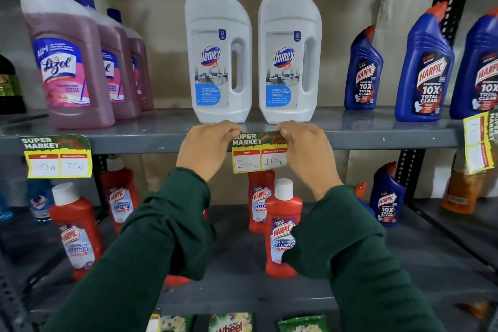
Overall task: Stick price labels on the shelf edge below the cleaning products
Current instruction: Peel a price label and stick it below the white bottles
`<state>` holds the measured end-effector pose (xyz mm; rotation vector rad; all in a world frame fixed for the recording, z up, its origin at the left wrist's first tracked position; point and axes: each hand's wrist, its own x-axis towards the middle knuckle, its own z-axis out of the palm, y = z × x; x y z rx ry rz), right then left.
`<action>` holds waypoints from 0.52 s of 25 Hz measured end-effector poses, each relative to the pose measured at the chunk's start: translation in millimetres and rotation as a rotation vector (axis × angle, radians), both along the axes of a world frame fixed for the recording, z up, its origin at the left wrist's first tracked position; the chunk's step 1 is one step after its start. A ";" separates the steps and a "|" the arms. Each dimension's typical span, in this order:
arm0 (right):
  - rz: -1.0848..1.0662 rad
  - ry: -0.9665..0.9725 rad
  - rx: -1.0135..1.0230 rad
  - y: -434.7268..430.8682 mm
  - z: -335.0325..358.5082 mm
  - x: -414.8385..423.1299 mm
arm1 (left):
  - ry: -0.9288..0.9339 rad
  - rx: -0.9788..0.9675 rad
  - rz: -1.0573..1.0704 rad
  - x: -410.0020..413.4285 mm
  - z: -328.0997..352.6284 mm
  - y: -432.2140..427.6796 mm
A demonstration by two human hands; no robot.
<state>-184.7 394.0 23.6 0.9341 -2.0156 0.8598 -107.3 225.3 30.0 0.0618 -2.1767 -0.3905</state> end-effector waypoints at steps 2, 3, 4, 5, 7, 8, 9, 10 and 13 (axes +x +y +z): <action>0.000 -0.032 0.006 2.9 1.0 -1.2 | 0.003 -0.007 -0.014 -0.2 0.0 -1.4; -0.003 -0.040 0.017 3.3 1.1 -1.6 | 0.010 -0.019 -0.016 -0.5 -0.4 -1.9; -0.008 -0.042 0.026 3.4 0.9 -2.4 | 0.015 -0.035 -0.016 -0.5 -0.7 -1.8; -0.014 -0.042 0.035 3.8 0.9 -2.8 | 0.020 -0.047 -0.016 -0.5 -1.3 -1.6; -0.009 -0.047 0.041 4.1 0.3 -4.9 | 0.030 -0.056 -0.019 -0.4 -2.7 -2.2; -0.002 -0.048 0.040 3.9 -0.2 -5.8 | 0.030 -0.059 -0.022 0.1 -3.1 -2.0; 0.005 -0.042 0.035 3.7 -0.4 -5.7 | 0.027 -0.066 -0.024 0.7 -3.6 -1.5; 0.008 -0.032 0.031 3.8 -0.1 -5.7 | 0.029 -0.075 -0.026 1.3 -3.7 0.2; -0.009 -0.023 0.046 5.0 2.1 -4.0 | 0.056 -0.026 -0.035 3.7 -2.3 5.4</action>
